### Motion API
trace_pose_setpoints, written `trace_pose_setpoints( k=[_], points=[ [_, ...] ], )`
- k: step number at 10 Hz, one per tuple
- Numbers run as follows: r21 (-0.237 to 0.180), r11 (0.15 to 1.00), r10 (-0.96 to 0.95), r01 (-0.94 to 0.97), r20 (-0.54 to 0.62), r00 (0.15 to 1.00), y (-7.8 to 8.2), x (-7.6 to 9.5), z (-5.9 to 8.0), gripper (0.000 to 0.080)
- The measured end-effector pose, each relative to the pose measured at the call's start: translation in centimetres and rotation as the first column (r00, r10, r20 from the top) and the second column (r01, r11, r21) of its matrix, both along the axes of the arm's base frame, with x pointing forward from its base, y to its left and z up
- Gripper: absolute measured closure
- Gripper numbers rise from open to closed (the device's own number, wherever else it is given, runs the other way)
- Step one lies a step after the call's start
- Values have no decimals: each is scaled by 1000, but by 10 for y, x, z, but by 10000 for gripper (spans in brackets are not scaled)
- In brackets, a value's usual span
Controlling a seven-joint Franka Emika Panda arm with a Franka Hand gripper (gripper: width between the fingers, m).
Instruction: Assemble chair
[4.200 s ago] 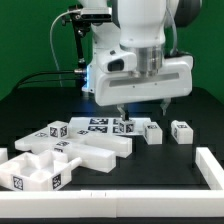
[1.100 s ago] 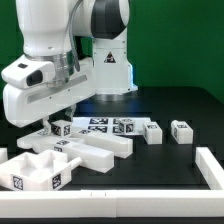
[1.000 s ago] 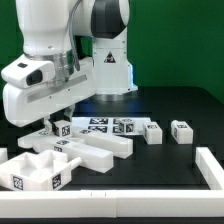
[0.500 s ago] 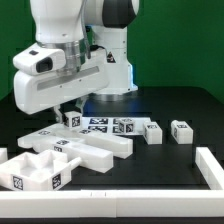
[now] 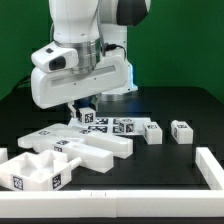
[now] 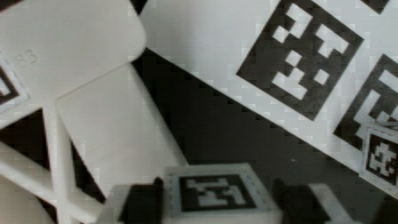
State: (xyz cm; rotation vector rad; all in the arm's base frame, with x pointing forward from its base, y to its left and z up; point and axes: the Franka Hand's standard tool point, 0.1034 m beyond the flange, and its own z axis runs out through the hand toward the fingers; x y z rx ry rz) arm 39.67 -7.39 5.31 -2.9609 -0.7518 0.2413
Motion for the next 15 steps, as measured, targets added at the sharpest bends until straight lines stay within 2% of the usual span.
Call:
trace_pose_setpoints(
  k=[3,5,8,9,10,11,12,15],
  points=[
    [-21,989,-148,147,-42,988,23,-36,-20,515],
    [-27,988,-150,149,-45,988,26,-41,-34,515],
    [-29,989,-148,147,-51,988,26,-42,-39,515],
    [-28,989,-149,148,-59,987,27,-42,-37,433],
    [-24,989,-146,144,-60,988,28,-38,-30,295],
    [-18,989,-144,143,-69,987,28,-35,-22,295],
    [-10,989,-145,145,-90,985,25,-27,-10,179],
    [35,997,-58,62,-112,992,1,12,16,151]
  ],
)
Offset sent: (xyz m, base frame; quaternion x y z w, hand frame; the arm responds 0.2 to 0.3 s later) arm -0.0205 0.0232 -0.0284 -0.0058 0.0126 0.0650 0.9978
